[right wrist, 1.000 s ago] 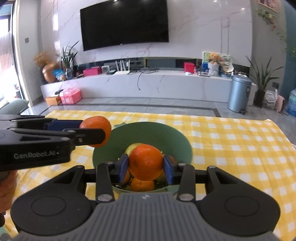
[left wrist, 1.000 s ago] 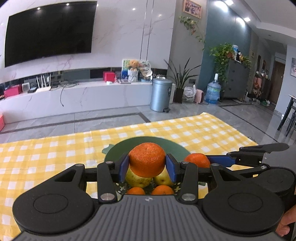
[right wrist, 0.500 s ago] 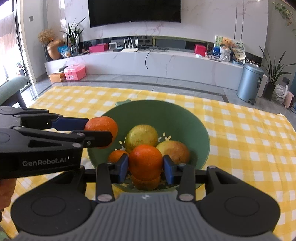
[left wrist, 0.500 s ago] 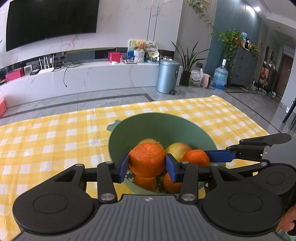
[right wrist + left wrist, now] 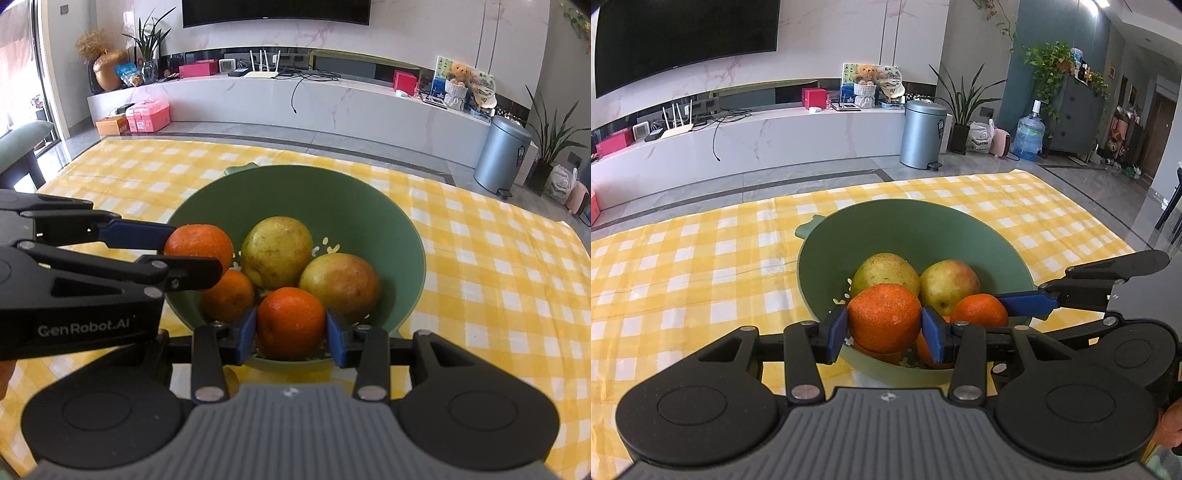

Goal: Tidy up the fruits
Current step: 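Open both tools to drop the oranges into the colander, then lower both tools to the longans and grasp one with the left tool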

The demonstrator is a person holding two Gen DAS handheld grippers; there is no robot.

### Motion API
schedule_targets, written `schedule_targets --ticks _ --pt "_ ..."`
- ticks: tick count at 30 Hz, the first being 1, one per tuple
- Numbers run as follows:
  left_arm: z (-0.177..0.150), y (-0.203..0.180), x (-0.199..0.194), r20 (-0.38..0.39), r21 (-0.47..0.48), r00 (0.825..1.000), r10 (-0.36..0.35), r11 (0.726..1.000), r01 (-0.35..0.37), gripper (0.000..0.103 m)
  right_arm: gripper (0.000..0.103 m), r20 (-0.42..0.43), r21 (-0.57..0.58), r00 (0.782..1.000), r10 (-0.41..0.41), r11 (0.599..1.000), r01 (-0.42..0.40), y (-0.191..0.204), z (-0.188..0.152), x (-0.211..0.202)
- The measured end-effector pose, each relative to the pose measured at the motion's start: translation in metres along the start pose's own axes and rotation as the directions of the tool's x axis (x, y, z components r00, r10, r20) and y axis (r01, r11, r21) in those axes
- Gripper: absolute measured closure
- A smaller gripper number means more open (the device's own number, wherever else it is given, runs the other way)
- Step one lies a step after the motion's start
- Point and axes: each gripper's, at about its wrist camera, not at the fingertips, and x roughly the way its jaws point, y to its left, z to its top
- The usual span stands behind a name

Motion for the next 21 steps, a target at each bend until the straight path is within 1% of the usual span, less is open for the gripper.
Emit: schedule_targets --ticks 7,9,10,11,13,16,19,21 --pt "-0.001 0.000 0.000 0.003 0.000 1.000 -0.007 1.000 0.007 0.053 0.064 -0.003 -0.004 1.000 -0.002 1.000 0.002 -0.001 0.000 -0.001" --pt "-0.001 0.000 -0.003 0.015 0.001 1.000 -0.008 1.000 0.008 0.051 0.064 -0.002 -0.004 1.000 -0.004 1.000 0.004 -0.001 0.000 -0.001" --pt "0.000 0.001 -0.005 0.027 -0.001 1.000 -0.011 1.000 0.011 0.049 0.062 0.004 -0.003 1.000 -0.004 1.000 0.004 -0.001 0.000 -0.002" --pt "0.001 0.001 -0.008 0.036 -0.006 0.999 -0.014 1.000 0.014 0.047 0.057 0.013 -0.005 1.000 -0.005 1.000 0.005 -0.001 0.000 -0.004" --pt "0.003 0.002 -0.012 0.050 -0.015 0.999 -0.020 1.000 0.021 0.046 0.051 0.038 -0.015 0.999 -0.013 1.000 0.014 0.000 0.001 -0.010" --pt "0.005 0.002 -0.020 0.067 -0.017 0.998 -0.020 1.000 0.021 0.046 0.050 0.071 -0.035 0.997 -0.025 0.999 0.028 0.003 0.004 -0.019" --pt "0.007 0.002 -0.032 0.078 -0.007 0.997 -0.027 1.000 0.027 0.046 0.043 0.117 -0.040 0.992 -0.047 0.998 0.052 0.006 0.002 -0.032" --pt "0.007 0.001 -0.039 0.077 -0.001 0.997 -0.029 1.000 0.029 0.046 0.043 0.147 -0.025 0.988 -0.055 0.998 0.059 0.006 -0.001 -0.042"
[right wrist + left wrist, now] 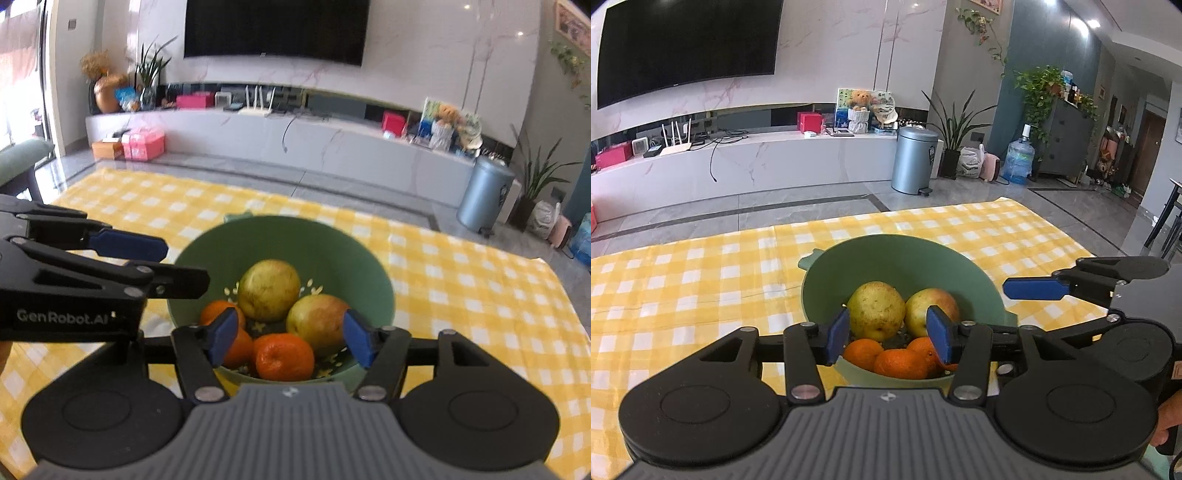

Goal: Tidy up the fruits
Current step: 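Lower both tools to the longans and grasp one with the left tool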

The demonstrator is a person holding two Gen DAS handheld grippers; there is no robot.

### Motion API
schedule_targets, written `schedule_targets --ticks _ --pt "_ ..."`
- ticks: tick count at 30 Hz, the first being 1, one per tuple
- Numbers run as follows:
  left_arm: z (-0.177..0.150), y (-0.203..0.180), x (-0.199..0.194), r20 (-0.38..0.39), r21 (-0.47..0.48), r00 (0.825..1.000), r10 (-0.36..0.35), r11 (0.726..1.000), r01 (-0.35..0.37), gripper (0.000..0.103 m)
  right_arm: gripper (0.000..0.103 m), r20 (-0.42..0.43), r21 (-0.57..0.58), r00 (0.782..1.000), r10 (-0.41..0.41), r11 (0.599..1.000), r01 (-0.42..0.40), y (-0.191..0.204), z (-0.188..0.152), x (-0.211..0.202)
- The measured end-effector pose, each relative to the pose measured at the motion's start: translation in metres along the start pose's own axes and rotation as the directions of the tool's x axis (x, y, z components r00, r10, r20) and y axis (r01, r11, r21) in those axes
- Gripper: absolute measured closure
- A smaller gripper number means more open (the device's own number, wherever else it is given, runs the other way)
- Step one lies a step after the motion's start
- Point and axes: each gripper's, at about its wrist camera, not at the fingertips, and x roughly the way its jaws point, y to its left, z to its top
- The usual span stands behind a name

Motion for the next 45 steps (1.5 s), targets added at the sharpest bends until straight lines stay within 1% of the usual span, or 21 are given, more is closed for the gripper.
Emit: schedule_targets --ticks 3,5,10,15,18,20,23,24,26,28,31,35,37,40,45 --pt "0.001 0.000 -0.007 -0.021 0.009 1.000 -0.004 1.000 0.004 0.046 0.041 0.036 0.034 0.999 -0.009 0.999 0.008 -0.001 -0.007 -0.017" --pt "-0.001 -0.001 -0.010 -0.037 0.017 0.999 -0.019 1.000 0.019 0.046 0.040 0.054 0.065 0.998 -0.016 0.998 0.012 -0.003 -0.013 -0.028" --pt "-0.009 -0.004 -0.013 -0.096 0.024 0.993 -0.065 0.997 0.068 0.046 0.040 0.063 0.146 0.997 -0.036 0.989 0.026 -0.007 -0.035 -0.049" --pt "-0.021 -0.007 -0.009 -0.164 0.019 0.978 -0.126 0.991 0.131 0.046 0.040 0.040 0.182 0.998 -0.049 0.982 0.041 -0.005 -0.062 -0.060" --pt "-0.027 -0.006 -0.003 -0.199 -0.007 0.968 -0.154 0.988 0.156 0.048 0.042 0.012 0.187 0.999 -0.049 0.981 0.046 -0.002 -0.079 -0.063" --pt "-0.031 -0.005 0.001 -0.223 -0.028 0.958 -0.179 0.984 0.178 0.050 0.048 -0.010 0.189 0.999 -0.038 0.981 0.039 0.000 -0.089 -0.061" --pt "-0.037 -0.005 0.008 -0.262 -0.049 0.941 -0.215 0.976 0.210 0.053 0.054 -0.038 0.192 0.999 -0.012 0.981 0.019 0.003 -0.099 -0.056" --pt "-0.040 -0.006 0.011 -0.272 -0.050 0.938 -0.213 0.977 0.208 0.056 0.055 -0.044 0.194 0.999 -0.007 0.981 0.015 0.004 -0.102 -0.054" --pt "-0.044 -0.008 0.015 -0.283 -0.042 0.939 -0.195 0.981 0.190 0.056 0.058 -0.057 0.199 0.998 -0.004 0.980 0.015 0.003 -0.104 -0.051" --pt "-0.049 -0.008 0.022 -0.276 -0.041 0.945 -0.175 0.985 0.170 0.056 0.060 -0.061 0.212 0.998 0.000 0.977 0.013 0.002 -0.105 -0.047" --pt "-0.054 -0.008 0.032 -0.277 -0.039 0.946 -0.169 0.986 0.165 0.057 0.060 -0.057 0.236 0.998 0.018 0.972 -0.004 0.002 -0.105 -0.043" --pt "-0.057 -0.010 0.040 -0.257 -0.017 0.955 -0.150 0.988 0.151 0.057 0.060 -0.067 0.287 0.997 0.043 0.958 -0.022 -0.003 -0.106 -0.033" --pt "-0.058 -0.011 0.044 -0.243 -0.014 0.958 -0.152 0.988 0.153 0.057 0.060 -0.077 0.313 0.996 0.048 0.950 -0.022 -0.008 -0.106 -0.028" --pt "-0.059 -0.016 0.053 -0.250 0.016 0.959 -0.131 0.990 0.140 0.057 0.060 -0.089 0.347 0.995 0.049 0.938 -0.015 -0.014 -0.107 -0.022" --pt "-0.065 -0.023 0.068 -0.278 0.061 0.957 -0.085 0.992 0.106 0.067 0.060 -0.094 0.350 0.994 0.051 0.937 -0.015 -0.014 -0.107 -0.019"
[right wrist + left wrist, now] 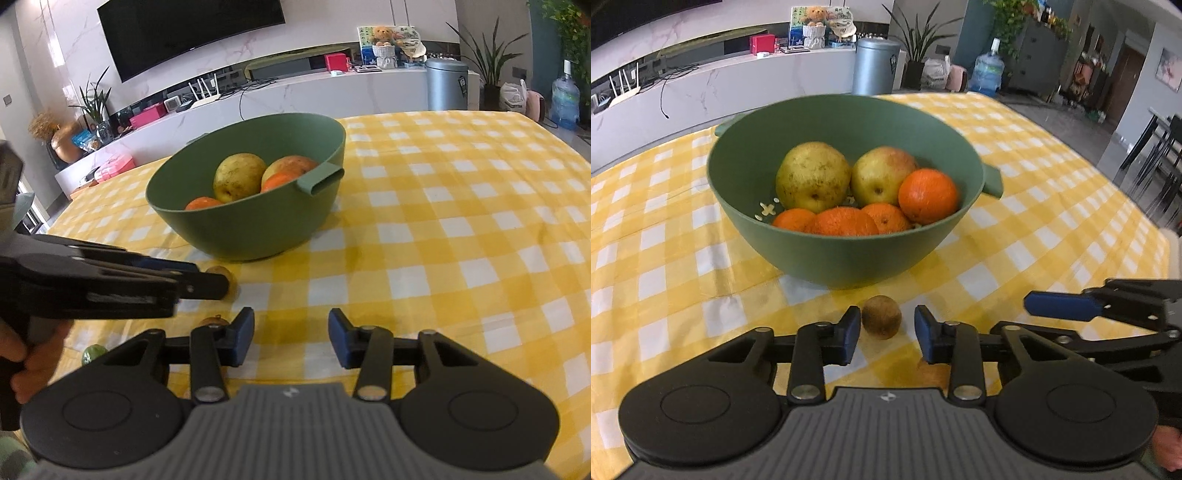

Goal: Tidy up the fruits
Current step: 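Lower both tools to the longans and grasp one with the left tool, then grasp a longan with the right tool while the left tool lifts its longan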

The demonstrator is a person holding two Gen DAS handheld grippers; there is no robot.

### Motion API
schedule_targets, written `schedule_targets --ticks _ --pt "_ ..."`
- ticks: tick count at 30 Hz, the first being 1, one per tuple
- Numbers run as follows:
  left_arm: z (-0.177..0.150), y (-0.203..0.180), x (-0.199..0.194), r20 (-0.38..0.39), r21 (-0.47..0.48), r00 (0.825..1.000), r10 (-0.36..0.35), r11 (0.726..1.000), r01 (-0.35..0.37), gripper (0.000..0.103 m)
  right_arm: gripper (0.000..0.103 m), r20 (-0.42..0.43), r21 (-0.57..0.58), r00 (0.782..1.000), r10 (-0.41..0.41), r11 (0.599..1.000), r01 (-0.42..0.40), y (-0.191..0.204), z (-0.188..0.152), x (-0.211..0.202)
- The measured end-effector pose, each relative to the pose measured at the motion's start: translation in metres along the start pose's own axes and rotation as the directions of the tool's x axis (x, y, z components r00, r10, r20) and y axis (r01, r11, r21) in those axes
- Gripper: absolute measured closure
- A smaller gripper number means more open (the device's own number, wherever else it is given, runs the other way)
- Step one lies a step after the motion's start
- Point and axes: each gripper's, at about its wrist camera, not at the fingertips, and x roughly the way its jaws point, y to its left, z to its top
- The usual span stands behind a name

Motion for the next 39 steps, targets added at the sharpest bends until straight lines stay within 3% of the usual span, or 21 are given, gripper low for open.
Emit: schedule_targets --ticks 3,16,21,27,39 --pt "0.000 0.002 0.004 -0.017 -0.003 0.999 0.027 1.000 -0.027 0.075 0.060 0.002 -0.017 1.000 0.001 1.000 -0.001 0.003 0.000 0.000" --pt "-0.003 0.013 -0.032 0.012 -0.056 1.000 0.006 0.998 -0.005 0.075 0.060 0.023 -0.040 0.993 0.118 0.992 -0.117 0.012 -0.001 -0.002" --pt "0.000 0.023 -0.045 0.046 -0.118 0.999 0.019 0.993 -0.013 0.075 0.066 -0.002 -0.047 0.988 0.154 0.987 -0.154 0.022 -0.001 0.004" --pt "0.004 0.036 -0.057 0.091 -0.182 0.996 0.014 0.983 0.003 0.075 0.069 -0.041 -0.076 0.989 0.143 0.986 -0.146 0.033 -0.002 0.012" --pt "0.006 0.038 -0.064 0.119 -0.184 0.993 0.014 0.983 0.008 0.075 0.082 -0.084 -0.055 0.988 0.129 0.990 -0.133 0.034 -0.001 0.030"
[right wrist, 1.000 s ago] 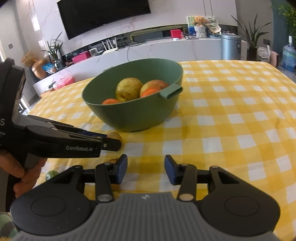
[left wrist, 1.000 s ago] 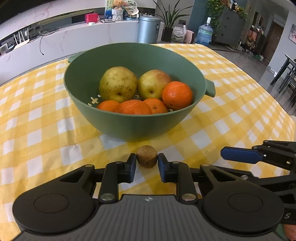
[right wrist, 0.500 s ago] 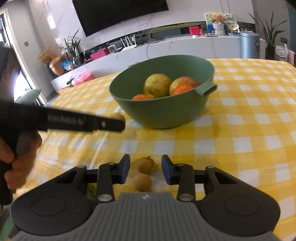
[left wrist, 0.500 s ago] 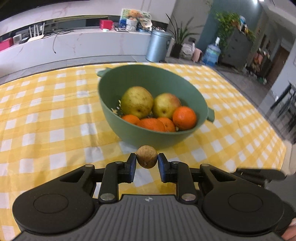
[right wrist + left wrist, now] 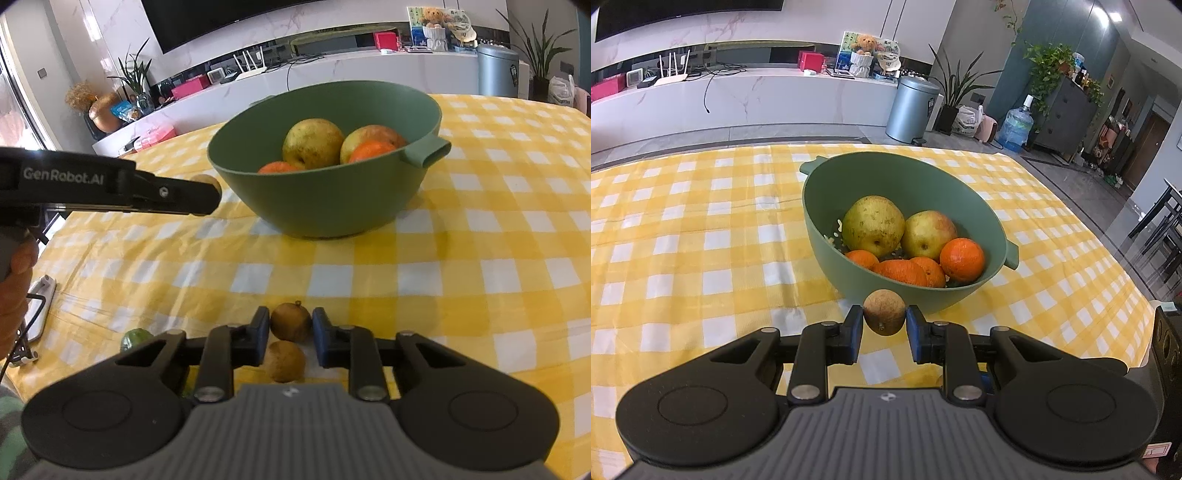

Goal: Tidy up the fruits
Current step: 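Grasp a longan with the right tool while the left tool lifts its longan, then carry the longans in both tools over the colander and open them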

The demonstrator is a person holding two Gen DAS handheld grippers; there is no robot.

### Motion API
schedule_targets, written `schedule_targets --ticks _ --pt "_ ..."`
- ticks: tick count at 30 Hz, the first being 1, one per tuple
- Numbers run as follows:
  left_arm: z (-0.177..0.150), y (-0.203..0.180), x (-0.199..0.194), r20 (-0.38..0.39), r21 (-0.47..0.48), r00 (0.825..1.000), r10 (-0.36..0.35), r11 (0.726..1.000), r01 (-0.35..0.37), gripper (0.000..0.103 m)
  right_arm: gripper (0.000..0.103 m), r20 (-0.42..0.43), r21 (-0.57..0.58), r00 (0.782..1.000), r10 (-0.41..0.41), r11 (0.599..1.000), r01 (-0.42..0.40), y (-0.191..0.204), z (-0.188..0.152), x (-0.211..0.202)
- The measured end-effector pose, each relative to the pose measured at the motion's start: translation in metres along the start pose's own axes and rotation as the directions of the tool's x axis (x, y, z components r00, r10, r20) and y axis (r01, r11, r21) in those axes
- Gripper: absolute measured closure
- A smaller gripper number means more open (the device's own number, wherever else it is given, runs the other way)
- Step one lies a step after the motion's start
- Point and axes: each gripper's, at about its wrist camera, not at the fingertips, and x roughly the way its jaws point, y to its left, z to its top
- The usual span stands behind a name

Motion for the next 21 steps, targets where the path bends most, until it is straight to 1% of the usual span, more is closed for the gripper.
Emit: schedule_targets --ticks 5,8,14,18,21 --pt "0.000 -0.001 -0.004 0.015 0.002 1.000 -0.008 1.000 0.008 0.075 0.082 0.004 -0.002 1.000 -0.002 1.000 0.002 0.000 0.000 -0.001" --pt "0.002 -0.002 -0.009 0.032 0.011 0.999 -0.008 1.000 0.007 0.075 0.082 0.028 -0.005 1.000 -0.004 1.000 0.004 0.000 0.000 -0.007" --pt "0.008 -0.003 -0.019 0.084 0.009 0.996 -0.019 1.000 0.018 0.075 0.082 0.109 -0.033 0.994 -0.014 0.999 0.018 0.003 0.005 -0.030" --pt "0.016 -0.010 -0.016 0.102 0.029 0.995 -0.020 0.999 0.017 0.075 0.082 0.178 -0.041 0.984 -0.020 0.999 0.028 0.003 0.015 -0.046" --pt "0.022 -0.013 -0.013 0.114 0.039 0.993 -0.016 0.999 0.011 0.075 0.082 0.215 -0.047 0.976 -0.022 0.998 0.033 0.004 0.025 -0.054"
